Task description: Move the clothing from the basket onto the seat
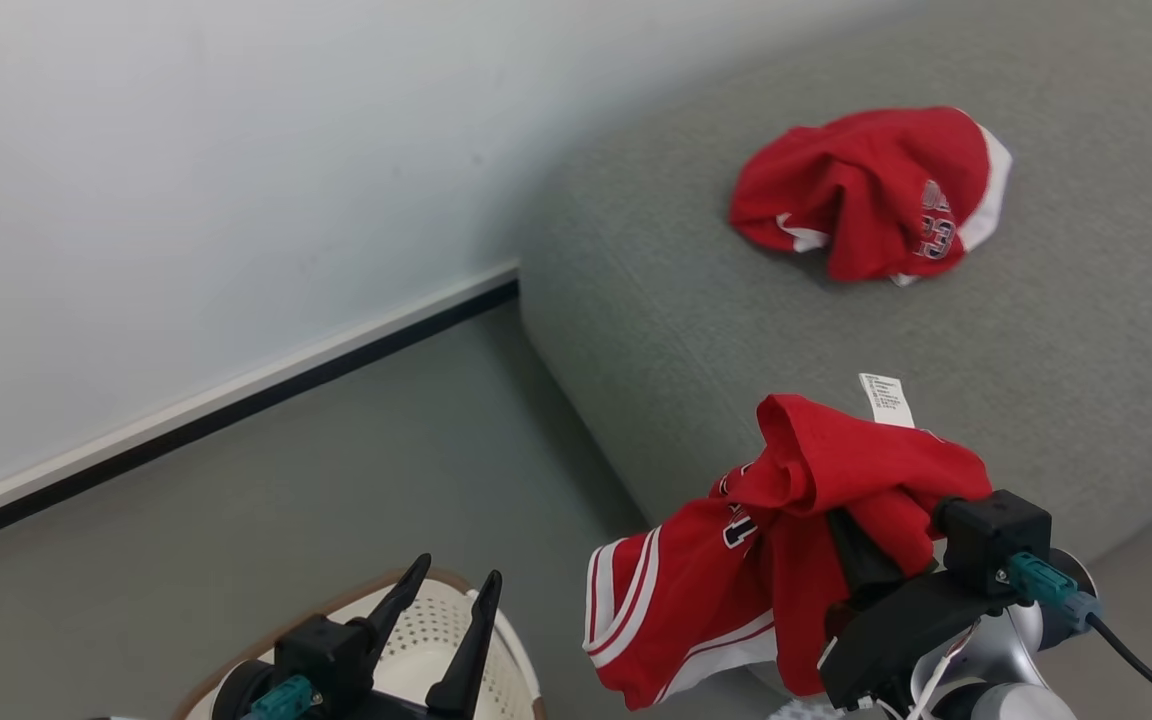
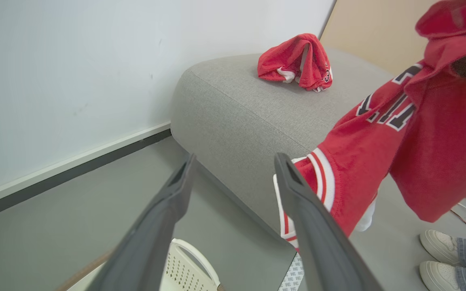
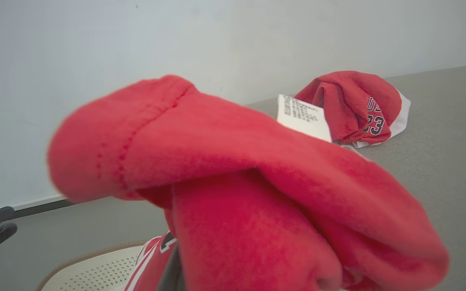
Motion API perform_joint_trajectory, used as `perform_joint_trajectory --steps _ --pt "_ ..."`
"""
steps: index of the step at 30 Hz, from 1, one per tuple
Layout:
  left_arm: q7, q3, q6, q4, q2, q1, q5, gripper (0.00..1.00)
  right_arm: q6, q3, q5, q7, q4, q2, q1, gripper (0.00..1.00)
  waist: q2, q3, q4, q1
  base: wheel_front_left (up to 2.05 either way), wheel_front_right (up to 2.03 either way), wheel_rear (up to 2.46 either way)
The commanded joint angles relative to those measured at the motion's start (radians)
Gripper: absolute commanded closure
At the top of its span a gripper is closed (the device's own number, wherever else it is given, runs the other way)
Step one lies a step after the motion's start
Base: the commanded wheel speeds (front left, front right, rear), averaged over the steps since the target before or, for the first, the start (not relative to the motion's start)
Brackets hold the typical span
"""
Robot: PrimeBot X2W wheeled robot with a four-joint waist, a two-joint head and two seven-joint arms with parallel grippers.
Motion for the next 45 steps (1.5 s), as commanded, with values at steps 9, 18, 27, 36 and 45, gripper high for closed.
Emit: perform_joint_trajectory --steps 9,18,27,36,45 --pt "0.005 -0.003 0.012 -0.013 0.004 0.011 0.009 0.0 0.0 0.006 0.001 -0.029 0.024 0.025 0.001 1.0 -0.0001 0.065 -0.132 0.0 0.0 0.0 0.0" --pt "0.011 -0.001 0.019 -0.022 0.016 0.005 0.006 0.0 0.0 0.021 0.014 -0.019 0.041 0.002 -0.067 1.0 -0.0001 0.089 -0.116 0.0 0.0 0.0 0.0" --pt "0.042 -0.037 0.006 -0.079 0.029 -0.053 0.049 0.0 0.0 -0.08 0.177 0.014 0.133 -0.129 -0.394 1.0 -0.0001 0.223 -0.037 0.0 0.0 0.0 0.0" --pt "0.128 -0.056 0.007 -0.246 0.111 -0.157 0.151 0.0 0.001 -0.295 0.322 0.051 0.317 -0.358 -0.893 1.0 -0.0001 0.502 0.048 0.0 0.0 0.0 0.0" --pt "0.216 -0.115 0.011 -0.428 0.11 -0.254 0.255 0.0 0.001 -0.447 0.333 -0.024 0.575 -0.507 -1.127 1.0 -0.0001 0.677 0.132 0.0 0.0 0.0 0.0"
